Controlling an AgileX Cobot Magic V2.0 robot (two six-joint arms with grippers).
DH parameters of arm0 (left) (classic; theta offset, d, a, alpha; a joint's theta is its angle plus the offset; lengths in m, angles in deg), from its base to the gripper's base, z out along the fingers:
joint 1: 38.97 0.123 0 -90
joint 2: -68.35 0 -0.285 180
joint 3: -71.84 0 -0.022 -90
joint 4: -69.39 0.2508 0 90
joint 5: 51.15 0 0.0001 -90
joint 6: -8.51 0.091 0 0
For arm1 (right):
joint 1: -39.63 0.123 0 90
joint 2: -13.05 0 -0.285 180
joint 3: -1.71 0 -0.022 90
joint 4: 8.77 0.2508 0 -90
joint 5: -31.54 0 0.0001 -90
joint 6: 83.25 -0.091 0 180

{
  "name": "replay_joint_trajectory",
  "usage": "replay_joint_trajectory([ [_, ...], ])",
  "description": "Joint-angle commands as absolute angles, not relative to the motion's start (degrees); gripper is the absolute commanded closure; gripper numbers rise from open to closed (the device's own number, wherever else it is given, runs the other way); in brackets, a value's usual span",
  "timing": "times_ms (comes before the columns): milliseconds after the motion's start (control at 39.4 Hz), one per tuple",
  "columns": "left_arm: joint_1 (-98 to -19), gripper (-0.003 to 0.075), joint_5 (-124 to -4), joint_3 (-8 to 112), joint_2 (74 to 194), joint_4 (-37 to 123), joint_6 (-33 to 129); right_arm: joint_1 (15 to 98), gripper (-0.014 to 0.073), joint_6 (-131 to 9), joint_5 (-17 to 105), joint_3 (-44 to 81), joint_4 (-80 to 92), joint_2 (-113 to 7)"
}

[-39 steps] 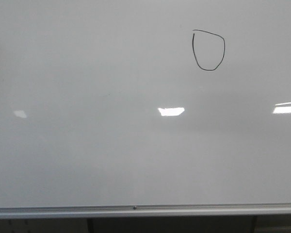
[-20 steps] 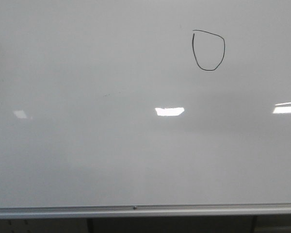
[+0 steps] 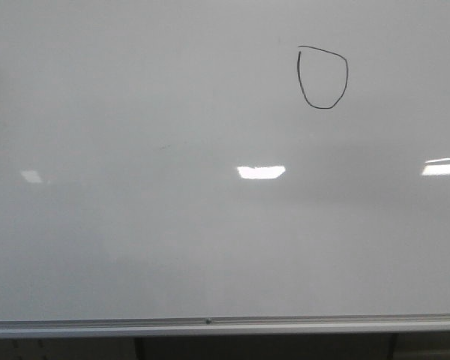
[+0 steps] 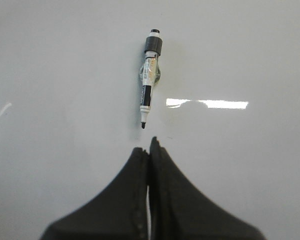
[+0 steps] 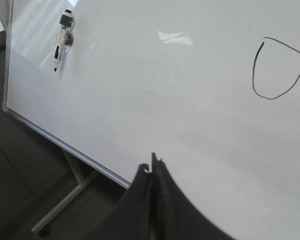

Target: Write number 0 on whiteboard

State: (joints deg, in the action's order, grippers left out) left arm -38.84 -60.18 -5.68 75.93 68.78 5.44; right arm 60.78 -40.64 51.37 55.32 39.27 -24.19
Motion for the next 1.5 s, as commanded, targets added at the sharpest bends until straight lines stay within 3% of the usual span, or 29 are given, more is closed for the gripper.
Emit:
replay_joint_trajectory([
  [0, -38.8, 0.074, -55.1, -7.0, 74.9, 68.2, 4.8, 60.7, 0.0662, -40.3, 48.9, 53.8, 40.5, -24.4],
  [507, -38.8, 0.074, -55.1, -7.0, 74.9, 68.2, 4.8, 60.7, 0.0662, -40.3, 47.9, 54.0, 40.5, -24.3],
  [685, -38.8, 0.074, -55.1, -7.0, 74.9, 68.2, 4.8, 60.7, 0.0662, -41.0, 40.5, 57.0, 35.3, -23.6],
  [837, -38.8, 0.074, -55.1, -7.0, 74.9, 68.2, 4.8, 60.1, 0.0662, -50.4, 35.1, 63.2, 26.7, -18.6],
  [1141, -38.8, 0.074, -55.1, -7.0, 74.9, 68.2, 4.8, 44.4, 0.0662, -75.3, 35.3, 74.9, 4.7, -2.7],
  [1471, -38.8, 0.074, -55.1, -7.0, 74.9, 68.2, 4.8, 38.6, 0.0662, -80.0, 39.0, 80.5, -0.6, 6.7],
])
